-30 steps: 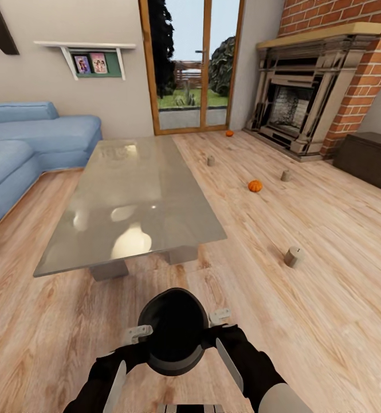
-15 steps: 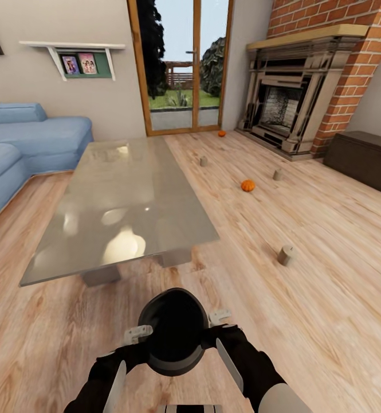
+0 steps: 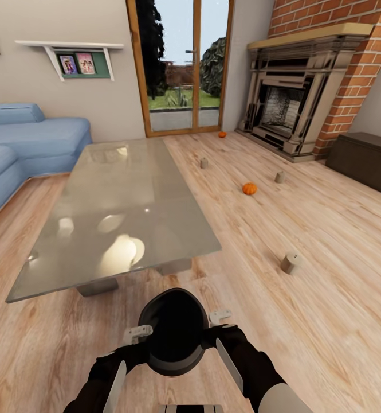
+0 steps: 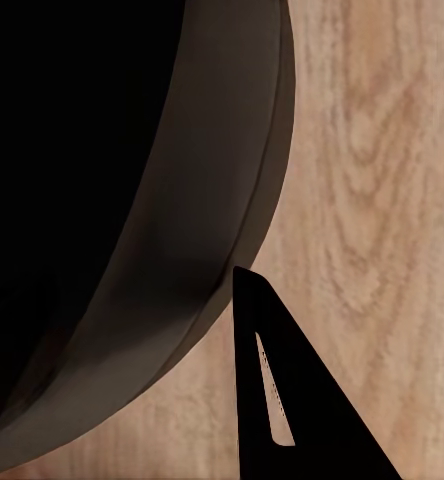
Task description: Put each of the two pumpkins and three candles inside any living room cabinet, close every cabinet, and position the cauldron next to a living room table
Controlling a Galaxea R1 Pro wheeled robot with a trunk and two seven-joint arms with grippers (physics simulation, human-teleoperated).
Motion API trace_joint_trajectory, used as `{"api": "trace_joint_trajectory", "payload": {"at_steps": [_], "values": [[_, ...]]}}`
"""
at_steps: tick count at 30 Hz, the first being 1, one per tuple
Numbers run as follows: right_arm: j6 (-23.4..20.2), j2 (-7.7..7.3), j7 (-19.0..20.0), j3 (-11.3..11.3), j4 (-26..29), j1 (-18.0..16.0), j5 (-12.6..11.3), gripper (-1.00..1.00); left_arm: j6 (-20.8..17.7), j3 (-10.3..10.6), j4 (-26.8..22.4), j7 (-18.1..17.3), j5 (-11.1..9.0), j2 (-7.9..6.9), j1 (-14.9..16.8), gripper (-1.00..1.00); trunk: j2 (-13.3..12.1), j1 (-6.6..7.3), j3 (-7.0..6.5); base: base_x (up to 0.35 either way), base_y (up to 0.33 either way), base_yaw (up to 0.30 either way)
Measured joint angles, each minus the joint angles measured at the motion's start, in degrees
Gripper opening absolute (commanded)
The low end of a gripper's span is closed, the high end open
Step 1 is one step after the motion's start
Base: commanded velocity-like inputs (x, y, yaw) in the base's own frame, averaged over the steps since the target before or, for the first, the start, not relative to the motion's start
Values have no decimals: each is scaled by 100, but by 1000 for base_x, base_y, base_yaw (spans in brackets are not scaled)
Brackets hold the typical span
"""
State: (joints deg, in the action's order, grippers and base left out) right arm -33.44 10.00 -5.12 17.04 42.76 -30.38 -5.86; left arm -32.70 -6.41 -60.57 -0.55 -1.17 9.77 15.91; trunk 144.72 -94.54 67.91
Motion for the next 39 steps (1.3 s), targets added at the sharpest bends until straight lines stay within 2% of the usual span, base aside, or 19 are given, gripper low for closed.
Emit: {"api": "trace_joint_trajectory", "payload": {"at_steps": [8,20,28,33,39], "values": [[-19,0,-4,0,18,0,9,-100,0,1,-1,0,-10,0,1,-100,0,0,0,179,0,0],[-7,0,-4,1,9,0,1,-100,2,-3,-1,-5,-2,0,1,-100,0,0,0,11,0,0],[2,0,-5,2,-4,0,-8,-100,1,-3,2,-5,5,0,-1,-100,10,-21,177,0,0,0],[-155,0,-20,4,196,-9,23,-100,-106,15,-175,-2,-8,2,0,-100,20,-28,285,0,0,0],[-155,0,-19,3,196,-9,24,-100,-107,17,-176,0,-9,2,0,-100,20,-28,286,0,0,0]]}}
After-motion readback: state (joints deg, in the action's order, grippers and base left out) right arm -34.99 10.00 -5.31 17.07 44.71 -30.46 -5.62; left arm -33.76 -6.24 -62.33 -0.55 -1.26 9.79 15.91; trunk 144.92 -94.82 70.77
